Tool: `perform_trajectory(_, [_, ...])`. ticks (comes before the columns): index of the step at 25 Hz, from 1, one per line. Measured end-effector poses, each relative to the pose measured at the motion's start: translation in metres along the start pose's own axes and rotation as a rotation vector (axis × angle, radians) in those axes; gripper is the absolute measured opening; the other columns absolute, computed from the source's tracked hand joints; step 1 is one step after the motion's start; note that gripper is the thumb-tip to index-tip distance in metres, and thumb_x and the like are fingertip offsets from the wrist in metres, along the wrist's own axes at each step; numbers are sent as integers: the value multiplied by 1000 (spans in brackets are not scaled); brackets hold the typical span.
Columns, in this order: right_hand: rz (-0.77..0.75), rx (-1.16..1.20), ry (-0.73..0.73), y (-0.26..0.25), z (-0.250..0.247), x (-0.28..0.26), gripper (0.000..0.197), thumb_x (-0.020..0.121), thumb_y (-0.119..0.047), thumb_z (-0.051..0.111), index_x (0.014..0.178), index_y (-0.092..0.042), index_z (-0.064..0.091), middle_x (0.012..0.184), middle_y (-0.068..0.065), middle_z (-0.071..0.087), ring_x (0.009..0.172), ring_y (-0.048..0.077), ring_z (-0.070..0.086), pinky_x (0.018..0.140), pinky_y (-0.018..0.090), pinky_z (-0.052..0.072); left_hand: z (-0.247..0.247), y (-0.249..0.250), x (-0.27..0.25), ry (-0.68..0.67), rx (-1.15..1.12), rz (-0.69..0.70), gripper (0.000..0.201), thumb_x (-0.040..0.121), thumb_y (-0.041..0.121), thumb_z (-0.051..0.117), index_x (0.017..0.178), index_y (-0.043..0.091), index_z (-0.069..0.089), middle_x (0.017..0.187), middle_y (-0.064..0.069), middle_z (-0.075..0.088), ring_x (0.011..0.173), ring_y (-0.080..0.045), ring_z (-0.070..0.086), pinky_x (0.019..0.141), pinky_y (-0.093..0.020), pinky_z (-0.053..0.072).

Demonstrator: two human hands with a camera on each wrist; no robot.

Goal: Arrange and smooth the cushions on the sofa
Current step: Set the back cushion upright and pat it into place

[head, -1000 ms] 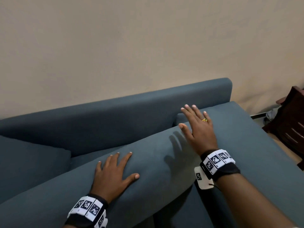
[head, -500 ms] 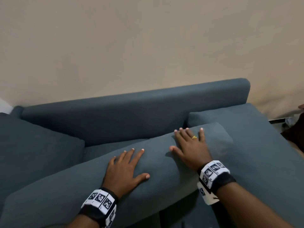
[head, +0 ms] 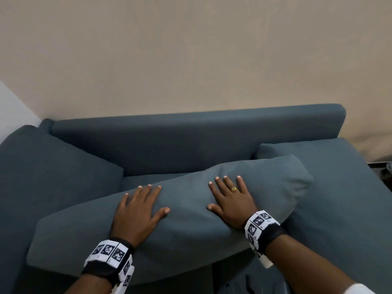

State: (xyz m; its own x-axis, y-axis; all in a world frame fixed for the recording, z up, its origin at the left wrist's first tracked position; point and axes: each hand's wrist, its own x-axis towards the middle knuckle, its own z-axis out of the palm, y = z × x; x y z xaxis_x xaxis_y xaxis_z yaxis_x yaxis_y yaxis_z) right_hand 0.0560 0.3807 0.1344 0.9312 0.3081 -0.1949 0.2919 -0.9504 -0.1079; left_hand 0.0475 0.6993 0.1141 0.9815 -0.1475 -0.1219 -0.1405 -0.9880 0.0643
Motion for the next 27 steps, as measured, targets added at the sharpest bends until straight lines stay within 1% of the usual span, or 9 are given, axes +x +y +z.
perform_trajectory(2, [92,87,78,-8,-12,11,102,82,-81,-19,160,-28,21,166,2,26,156,24,15,123,59,4,-4,-32,-3,21,-46,-103,90,81,85,3,152,40,36,158,7,41,148,-17,33,119,-51,25])
perform_trajectory(5, [232,244,218,-30,-53,29,80,95,-74,10,156,-28,35,160,-6,38,153,21,26,123,53,13,-6,-83,-20,41,-93,-174,83,84,79,8,143,37,48,149,8,52,141,-15,43,117,-48,29])
perform_trajectory(9, [94,44,9,-87,-6,46,114,70,-83,-30,160,-30,16,169,0,15,156,22,11,122,61,0,-3,-142,-42,54,-79,-187,71,88,76,10,139,43,49,147,13,52,141,-12,42,118,-57,20])
perform_trajectory(13, [169,203,255,-132,-42,50,69,99,-67,14,158,-35,25,168,-11,13,157,16,9,125,49,1,3,-180,-64,58,-90,-190,68,91,74,11,142,44,45,150,12,49,144,-14,39,118,-59,17])
perform_trajectory(16, [-20,7,5,-178,1,52,95,86,-78,-12,158,-29,25,169,-3,16,156,20,12,123,59,0,7,-208,-75,79,-118,-211,67,91,75,14,144,44,42,155,9,43,148,-18,33,117,-61,19])
perform_trajectory(18, [47,116,125,-197,-12,59,90,89,-76,-11,159,-30,24,169,-6,14,157,17,8,124,56,-2,11,-224,-79,111,-243,-253,72,91,77,15,146,40,42,160,6,36,151,-19,25,116,-62,24])
perform_trajectory(21, [113,187,210,-228,-29,58,69,100,-65,11,159,-33,24,165,-15,10,157,16,7,126,48,5,18,-235,-81,159,-514,-253,71,94,73,29,148,30,45,166,1,23,154,-24,17,121,-52,24])
perform_trajectory(24, [-21,23,21,-258,18,65,106,76,-78,-27,161,-27,9,169,-3,-1,157,22,6,123,60,5,19,-241,-86,166,-707,-243,59,96,56,45,148,28,45,168,5,15,152,-22,22,120,-41,22])
perform_trajectory(27, [84,250,221,-285,-7,83,80,94,-73,1,161,-31,16,168,-12,8,157,14,2,125,46,3,20,-246,-95,208,-898,-289,69,97,44,59,156,23,31,167,5,17,152,-14,22,118,-28,19])
